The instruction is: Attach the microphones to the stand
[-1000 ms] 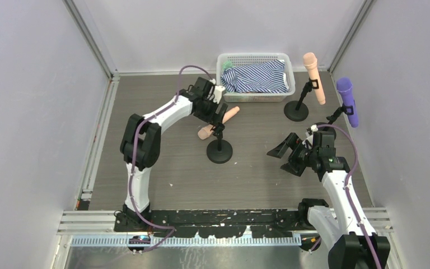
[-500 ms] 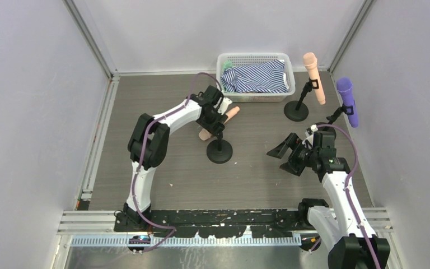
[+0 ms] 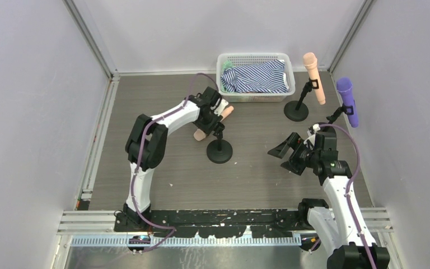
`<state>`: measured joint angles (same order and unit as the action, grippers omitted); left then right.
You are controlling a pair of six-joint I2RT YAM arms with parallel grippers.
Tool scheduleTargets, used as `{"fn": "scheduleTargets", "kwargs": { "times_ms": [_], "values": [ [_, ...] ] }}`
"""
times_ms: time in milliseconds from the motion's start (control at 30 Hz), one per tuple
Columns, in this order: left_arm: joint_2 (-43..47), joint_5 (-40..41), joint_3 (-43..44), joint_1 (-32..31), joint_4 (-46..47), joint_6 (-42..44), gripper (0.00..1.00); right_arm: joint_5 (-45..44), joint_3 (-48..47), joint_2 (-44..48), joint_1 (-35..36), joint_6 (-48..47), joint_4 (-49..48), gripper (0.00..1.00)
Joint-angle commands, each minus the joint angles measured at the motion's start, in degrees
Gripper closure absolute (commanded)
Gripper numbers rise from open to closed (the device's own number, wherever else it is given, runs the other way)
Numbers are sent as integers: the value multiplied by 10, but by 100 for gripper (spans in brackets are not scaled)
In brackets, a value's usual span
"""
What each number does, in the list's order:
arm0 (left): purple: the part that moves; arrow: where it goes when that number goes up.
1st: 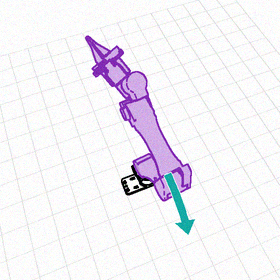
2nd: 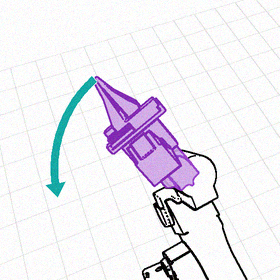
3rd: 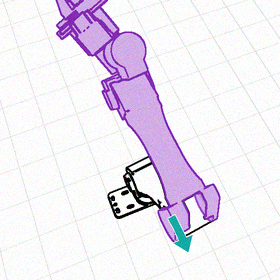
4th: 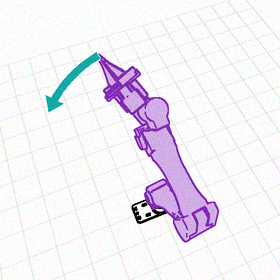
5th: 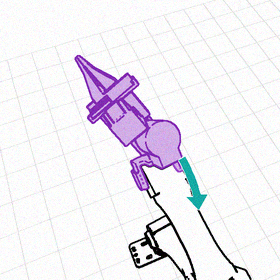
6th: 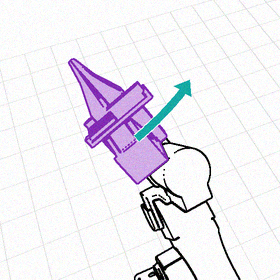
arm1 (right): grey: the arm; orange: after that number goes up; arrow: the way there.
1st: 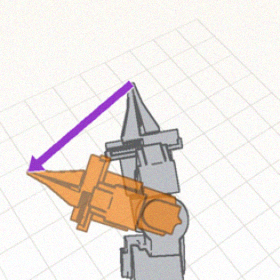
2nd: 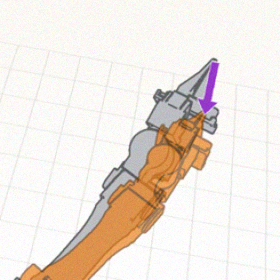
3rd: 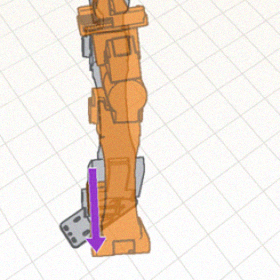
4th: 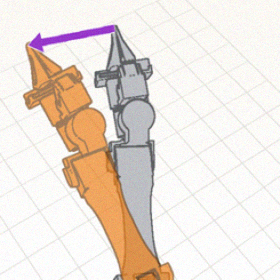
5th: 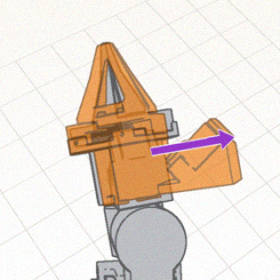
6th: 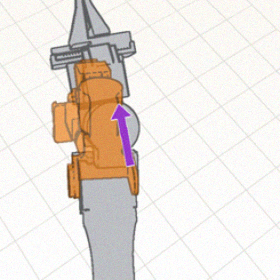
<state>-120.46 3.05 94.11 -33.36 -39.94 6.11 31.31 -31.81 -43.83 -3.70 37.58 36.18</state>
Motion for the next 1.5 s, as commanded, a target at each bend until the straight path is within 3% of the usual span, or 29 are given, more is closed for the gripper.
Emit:
{"fn": "scheduleTargets", "kwargs": {
  "times_ms": [0, 267, 433, 533, 633, 767, 933, 1033, 1233, 1467],
  "values": [
    [72, 31, -22, 16, -23, -10, 84, -4, -7, 34, 3, 12, -35, 9],
    [260, 38, -105, 66, -26, -56, 99, -20, -11, 105, 3, 59, -100, 9],
    [391, 26, -149, 75, -45, -87, 100, -50, -65, 108, 10, 40, -112, 9],
    [461, 6, -153, 75, -67, -101, 100, -85, -117, 88, 53, 12, -117, 9],
    [524, -45, -151, 75, -83, -115, 100, -155, -184, 52, 145, -32, -115, 9],
    [572, -137, -135, 75, -109, -123, 100, -257, -275, -7, 304, -131, -115, 9],
    [584, -247, -108, 74, -156, -127, 100, -278, -349, -67, 438, -287, -127, 10],
    [582, -291, -105, 65, -167, -130, 100, -255, -342, -80, 481, -377, -159, 7],
    [566, -290, -94, 3, -177, -136, 100, -228, -284, -58, 548, -600, -245, 5],
    [538, -319, -78, -29, -182, -141, 100, -281, -332, -97, 625, -796, -152, 4]
  ]
}}
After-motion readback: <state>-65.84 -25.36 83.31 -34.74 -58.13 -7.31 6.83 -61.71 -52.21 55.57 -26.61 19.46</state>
